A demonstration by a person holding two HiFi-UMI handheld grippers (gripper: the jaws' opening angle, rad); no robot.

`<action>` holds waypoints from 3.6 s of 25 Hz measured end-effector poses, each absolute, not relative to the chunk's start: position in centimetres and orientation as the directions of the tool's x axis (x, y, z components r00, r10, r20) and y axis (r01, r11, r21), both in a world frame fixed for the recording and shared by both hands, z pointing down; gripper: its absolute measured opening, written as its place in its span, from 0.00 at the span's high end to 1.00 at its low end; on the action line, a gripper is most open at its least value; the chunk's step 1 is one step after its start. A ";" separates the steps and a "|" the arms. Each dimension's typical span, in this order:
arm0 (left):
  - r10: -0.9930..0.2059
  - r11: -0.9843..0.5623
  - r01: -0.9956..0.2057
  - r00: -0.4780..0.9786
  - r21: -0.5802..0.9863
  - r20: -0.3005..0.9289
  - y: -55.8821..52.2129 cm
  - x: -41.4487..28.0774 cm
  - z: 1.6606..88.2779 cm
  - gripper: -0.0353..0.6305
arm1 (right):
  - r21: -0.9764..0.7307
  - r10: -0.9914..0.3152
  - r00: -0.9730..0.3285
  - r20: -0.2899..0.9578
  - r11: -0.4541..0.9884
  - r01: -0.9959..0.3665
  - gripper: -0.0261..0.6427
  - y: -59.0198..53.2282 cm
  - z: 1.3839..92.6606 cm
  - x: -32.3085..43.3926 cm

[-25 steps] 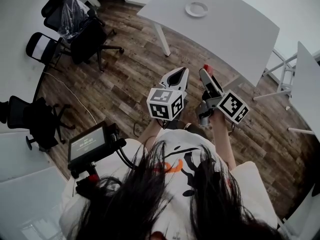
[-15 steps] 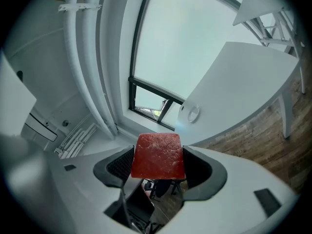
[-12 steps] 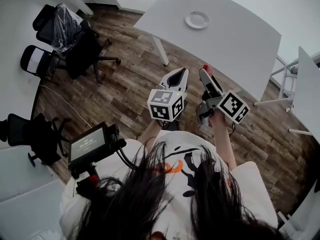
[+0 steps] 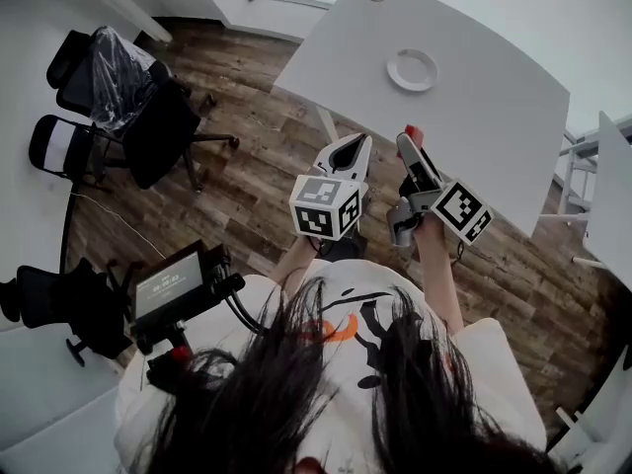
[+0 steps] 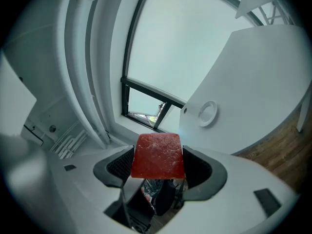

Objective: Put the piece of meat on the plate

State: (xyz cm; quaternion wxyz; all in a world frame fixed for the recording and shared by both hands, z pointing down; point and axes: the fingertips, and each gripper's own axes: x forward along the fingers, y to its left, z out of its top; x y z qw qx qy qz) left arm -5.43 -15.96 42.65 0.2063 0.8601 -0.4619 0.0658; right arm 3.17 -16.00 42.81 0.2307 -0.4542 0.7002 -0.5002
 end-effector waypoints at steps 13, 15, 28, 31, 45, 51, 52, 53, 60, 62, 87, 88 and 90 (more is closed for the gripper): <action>-0.684 -0.533 -0.752 0.652 0.387 0.326 -22.6 -6.9 45.4 0.94 | -0.909 -0.884 -0.414 0.218 -0.029 -0.415 0.50 -21.8 45.0 1.1; -0.677 -0.538 -0.745 0.660 0.394 0.325 -22.1 -6.6 45.4 0.94 | -0.907 -0.884 -0.410 0.224 -0.034 -0.420 0.50 -21.4 45.0 1.3; -0.702 -0.533 -0.769 0.635 0.352 0.323 -26.0 -6.5 45.0 0.94 | -0.913 -0.884 -0.425 0.197 -0.006 -0.409 0.50 -25.3 45.1 2.3; -0.693 -0.526 -0.772 0.633 0.358 0.346 -30.5 -4.5 46.0 0.94 | -0.910 -0.875 -0.427 0.227 -0.035 -0.413 0.50 -29.7 46.5 4.3; -0.630 -0.499 -0.782 0.623 0.373 0.464 -39.8 1.0 50.9 0.94 | -0.866 -0.818 -0.432 0.379 -0.149 -0.478 0.50 -39.7 53.5 10.1; -0.615 -0.480 -0.795 0.606 0.370 0.504 -41.7 1.6 53.0 0.94 | -0.805 -0.768 -0.431 0.474 -0.180 -0.566 0.50 -42.5 57.6 10.7; -0.615 -0.476 -0.798 0.602 0.369 0.510 -41.7 1.6 53.1 0.94 | -0.795 -0.759 -0.431 0.488 -0.183 -0.578 0.50 -42.6 58.1 10.7; -0.613 -0.472 -0.801 0.599 0.369 0.515 -41.7 1.7 53.3 0.94 | -0.788 -0.751 -0.432 0.500 -0.187 -0.587 0.50 -42.7 58.6 10.7; -0.609 -0.461 -0.809 0.588 0.365 0.533 -41.6 1.6 53.9 0.94 | -0.732 -0.704 -0.425 0.568 -0.197 -0.652 0.50 -43.4 61.4 10.4; -0.612 -0.458 -0.812 0.582 0.361 0.535 -41.7 1.5 53.9 0.94 | -0.707 -0.693 -0.417 0.588 -0.190 -0.681 0.50 -43.7 62.0 10.5; -0.624 -0.433 -0.829 0.559 0.353 0.547 -42.2 0.9 54.2 0.94 | -0.302 -0.601 -0.272 0.752 0.053 -0.952 0.50 -44.2 63.9 9.4; -0.624 -0.431 -0.831 0.557 0.353 0.548 -42.2 0.8 54.3 0.94 | -0.285 -0.598 -0.267 0.756 0.066 -0.956 0.50 -44.2 64.0 9.4; -0.626 -0.427 -0.833 0.553 0.352 0.550 -42.2 0.5 54.4 0.94 | -0.258 -0.595 -0.257 0.761 0.086 -0.962 0.50 -44.1 64.1 9.3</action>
